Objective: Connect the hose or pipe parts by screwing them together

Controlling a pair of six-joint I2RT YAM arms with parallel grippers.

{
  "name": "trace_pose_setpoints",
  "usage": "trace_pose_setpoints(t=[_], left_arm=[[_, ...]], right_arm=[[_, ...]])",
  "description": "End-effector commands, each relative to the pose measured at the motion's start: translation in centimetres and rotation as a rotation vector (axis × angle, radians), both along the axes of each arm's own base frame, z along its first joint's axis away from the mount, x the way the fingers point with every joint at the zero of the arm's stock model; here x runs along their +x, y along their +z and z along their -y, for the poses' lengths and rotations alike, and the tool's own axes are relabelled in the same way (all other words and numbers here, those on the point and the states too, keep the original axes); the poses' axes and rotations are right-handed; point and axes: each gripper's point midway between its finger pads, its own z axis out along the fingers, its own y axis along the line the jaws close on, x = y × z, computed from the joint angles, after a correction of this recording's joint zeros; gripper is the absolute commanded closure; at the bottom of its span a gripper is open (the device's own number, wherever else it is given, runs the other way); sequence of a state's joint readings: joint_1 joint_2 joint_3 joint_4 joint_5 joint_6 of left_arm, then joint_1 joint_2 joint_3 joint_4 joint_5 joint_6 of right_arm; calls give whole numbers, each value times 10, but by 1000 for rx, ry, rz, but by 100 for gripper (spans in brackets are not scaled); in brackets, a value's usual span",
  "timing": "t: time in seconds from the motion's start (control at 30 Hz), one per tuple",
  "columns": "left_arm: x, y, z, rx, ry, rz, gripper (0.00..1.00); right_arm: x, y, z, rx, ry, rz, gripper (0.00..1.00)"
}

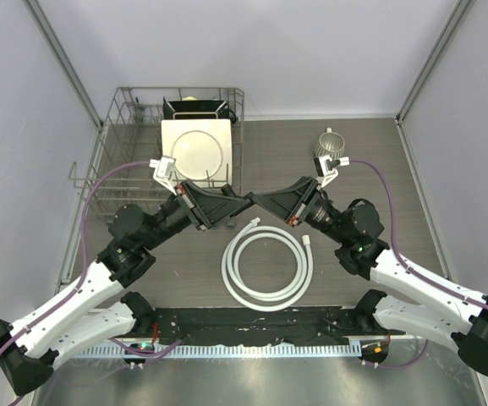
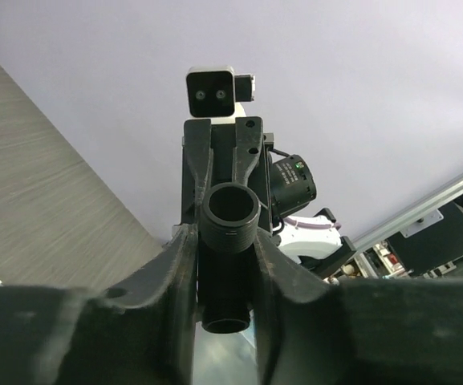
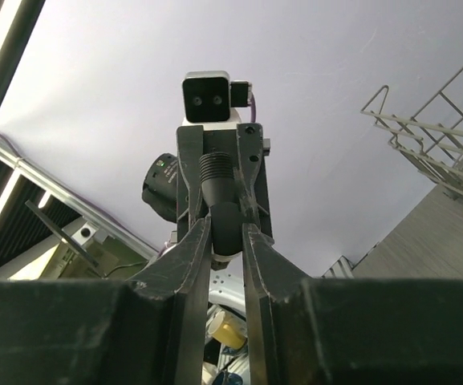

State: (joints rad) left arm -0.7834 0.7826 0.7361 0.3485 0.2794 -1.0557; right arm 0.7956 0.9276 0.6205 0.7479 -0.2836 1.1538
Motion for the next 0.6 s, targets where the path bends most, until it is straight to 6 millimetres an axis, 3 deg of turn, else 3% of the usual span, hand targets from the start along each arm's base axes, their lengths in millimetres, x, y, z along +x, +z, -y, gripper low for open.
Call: trace_pose_setpoints(t=[0.0,0.03,0.13,0.57], left_arm=[[-8,22,-8,-76,-11,22,61],[-8,16,-8,-55,-3,4,53],[-6,7,-16,-16,42,-17,46],[-5,-14,-30,79,113,-39,49]], right_arm=[[-16,19,7,55,31,87,99],[-15,19,8,49,22,91,99],[-13,14,7,10,18,68,99],[-23,8,1,-31,90,57,99]])
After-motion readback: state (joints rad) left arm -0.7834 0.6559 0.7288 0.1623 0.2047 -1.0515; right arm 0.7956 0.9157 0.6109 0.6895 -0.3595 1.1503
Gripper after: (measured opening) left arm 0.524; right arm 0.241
